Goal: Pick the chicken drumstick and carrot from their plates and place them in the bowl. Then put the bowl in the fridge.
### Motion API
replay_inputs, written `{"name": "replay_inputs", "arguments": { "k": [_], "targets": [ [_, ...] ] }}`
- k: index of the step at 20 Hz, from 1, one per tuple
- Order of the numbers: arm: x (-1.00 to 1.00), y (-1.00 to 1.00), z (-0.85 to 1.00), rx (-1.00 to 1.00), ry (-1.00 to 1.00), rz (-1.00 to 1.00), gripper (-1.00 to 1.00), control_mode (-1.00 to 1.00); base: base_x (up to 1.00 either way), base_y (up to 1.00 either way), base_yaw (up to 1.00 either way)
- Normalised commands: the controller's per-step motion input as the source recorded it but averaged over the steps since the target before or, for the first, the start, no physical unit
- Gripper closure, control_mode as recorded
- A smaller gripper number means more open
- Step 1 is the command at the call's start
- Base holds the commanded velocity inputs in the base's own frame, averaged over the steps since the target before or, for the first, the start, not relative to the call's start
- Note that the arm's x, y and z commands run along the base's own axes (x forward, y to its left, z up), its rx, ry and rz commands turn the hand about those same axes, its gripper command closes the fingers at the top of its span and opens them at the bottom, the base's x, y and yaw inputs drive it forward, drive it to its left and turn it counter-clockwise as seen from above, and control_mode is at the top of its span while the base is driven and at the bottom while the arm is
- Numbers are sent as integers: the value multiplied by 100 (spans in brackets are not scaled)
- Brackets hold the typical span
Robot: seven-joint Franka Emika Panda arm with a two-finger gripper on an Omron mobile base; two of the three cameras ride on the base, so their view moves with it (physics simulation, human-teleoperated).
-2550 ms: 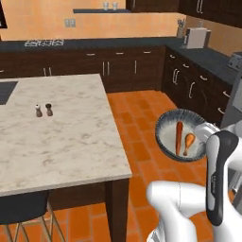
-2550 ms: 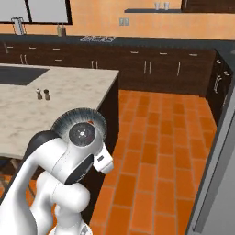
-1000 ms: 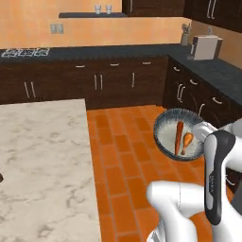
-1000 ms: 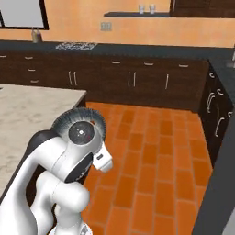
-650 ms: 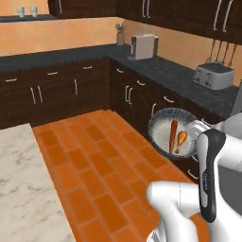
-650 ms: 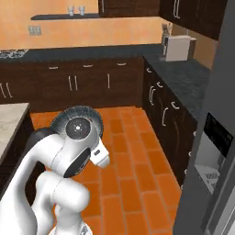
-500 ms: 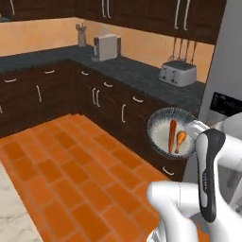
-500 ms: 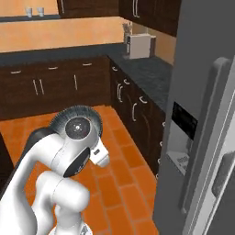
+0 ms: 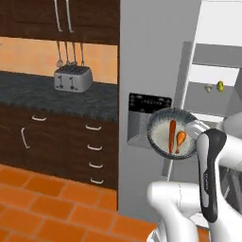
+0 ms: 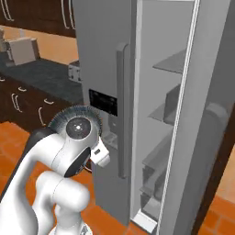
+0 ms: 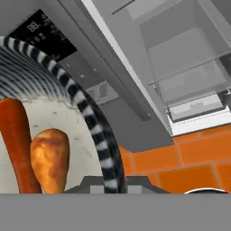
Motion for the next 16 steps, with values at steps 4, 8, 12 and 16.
{"name": "replay_inputs", "arguments": {
  "k": [4, 8, 12, 16],
  "targets": [
    [0, 0, 0, 0, 0, 0, 100, 100, 28, 3, -73],
    [0, 0, 0, 0, 0, 0, 100, 100, 11, 13, -57],
    [0, 0, 0, 0, 0, 0, 100, 100, 71, 39, -39],
    [0, 0, 0, 0, 0, 0, 100, 100, 69, 0, -27]
  ]
}}
